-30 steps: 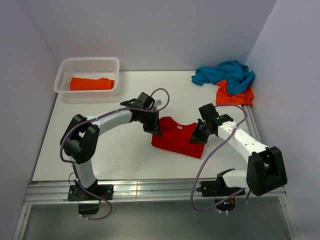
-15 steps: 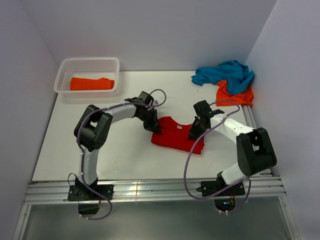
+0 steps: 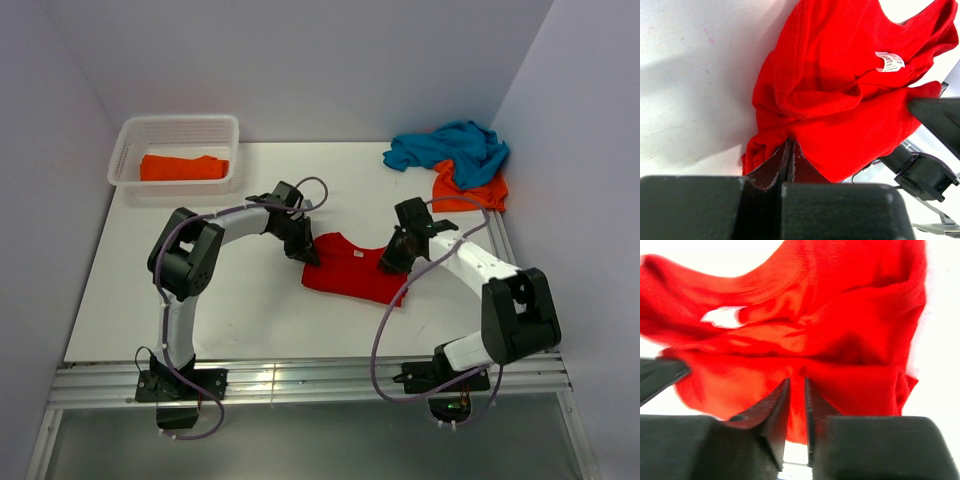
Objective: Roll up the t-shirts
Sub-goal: Roll the tshirt
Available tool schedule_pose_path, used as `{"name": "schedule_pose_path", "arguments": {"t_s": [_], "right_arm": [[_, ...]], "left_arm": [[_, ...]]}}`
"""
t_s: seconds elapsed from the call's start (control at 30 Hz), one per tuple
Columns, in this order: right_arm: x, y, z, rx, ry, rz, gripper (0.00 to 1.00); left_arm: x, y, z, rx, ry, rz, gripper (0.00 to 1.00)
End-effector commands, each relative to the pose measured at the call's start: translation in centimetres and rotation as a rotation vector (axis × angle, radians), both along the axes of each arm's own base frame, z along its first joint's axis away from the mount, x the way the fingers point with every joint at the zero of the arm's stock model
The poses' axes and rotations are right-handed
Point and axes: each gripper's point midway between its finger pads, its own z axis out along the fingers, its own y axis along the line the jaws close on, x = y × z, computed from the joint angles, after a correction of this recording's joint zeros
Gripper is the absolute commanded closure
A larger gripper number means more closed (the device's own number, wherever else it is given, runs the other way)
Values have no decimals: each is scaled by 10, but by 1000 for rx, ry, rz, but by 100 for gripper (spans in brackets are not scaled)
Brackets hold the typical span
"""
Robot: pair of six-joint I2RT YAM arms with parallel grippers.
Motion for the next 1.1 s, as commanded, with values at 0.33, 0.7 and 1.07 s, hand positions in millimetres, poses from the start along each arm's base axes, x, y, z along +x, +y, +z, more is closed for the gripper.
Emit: {"name": "schedule_pose_path", "arguments": {"t_s": [0.33,0.7,1.07], "right_arm": [[-37,17,84,276,-218,-77,8],[-76,32,50,484,-240,-345,5],[-84,30,0,441,-205,-395,5]], "left_arm": [[-28,22,-16,255,28,102,100],[-98,31,-40,341,302,289,100],[-125,18,-26,210,498,538,100]]}}
